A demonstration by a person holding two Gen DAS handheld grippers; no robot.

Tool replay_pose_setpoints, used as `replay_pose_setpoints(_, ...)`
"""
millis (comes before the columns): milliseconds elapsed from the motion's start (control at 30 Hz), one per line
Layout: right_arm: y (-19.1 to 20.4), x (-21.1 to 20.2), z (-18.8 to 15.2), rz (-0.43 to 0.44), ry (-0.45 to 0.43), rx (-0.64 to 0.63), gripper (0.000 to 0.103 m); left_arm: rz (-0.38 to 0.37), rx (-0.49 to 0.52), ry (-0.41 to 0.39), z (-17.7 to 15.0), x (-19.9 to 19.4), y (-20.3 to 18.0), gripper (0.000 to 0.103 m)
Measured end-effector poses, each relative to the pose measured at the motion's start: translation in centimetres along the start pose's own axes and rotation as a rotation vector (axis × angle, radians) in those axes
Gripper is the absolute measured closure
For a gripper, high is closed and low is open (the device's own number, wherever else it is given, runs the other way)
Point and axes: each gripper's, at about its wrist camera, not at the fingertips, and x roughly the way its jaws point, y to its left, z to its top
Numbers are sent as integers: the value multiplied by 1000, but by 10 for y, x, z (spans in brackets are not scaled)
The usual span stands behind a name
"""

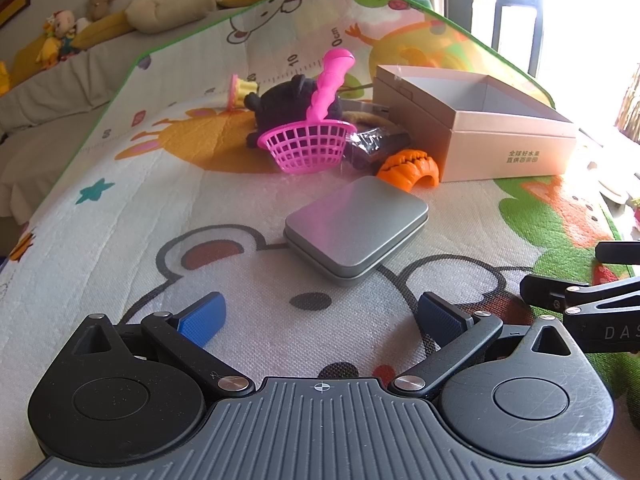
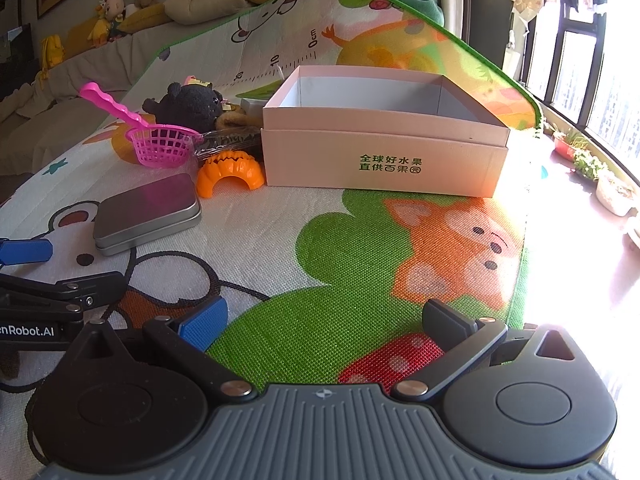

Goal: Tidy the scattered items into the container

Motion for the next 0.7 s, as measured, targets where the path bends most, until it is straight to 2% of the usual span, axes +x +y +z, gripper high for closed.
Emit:
replay_pose_setpoints(167,-5,-8,-6,26,18,-14,0,-2,-3,43,3,-2,-2,0)
replay_pose_setpoints(467,-5,-13,-6,38,57,-11,0,-55,26,58,1,-8,2,0)
replay_pose_setpoints(533,-5,-13,-5,58,54,-36,0,-70,8,57,4,-10,12,0)
replay_pose_setpoints(600,-6,-13,-1,107,60,-53,0,-46,-13,37,7,-12,24,0)
replay_pose_setpoints(700,-9,-16,13,139,-15,-12,0,-44,-16,18,14,-12,34,0)
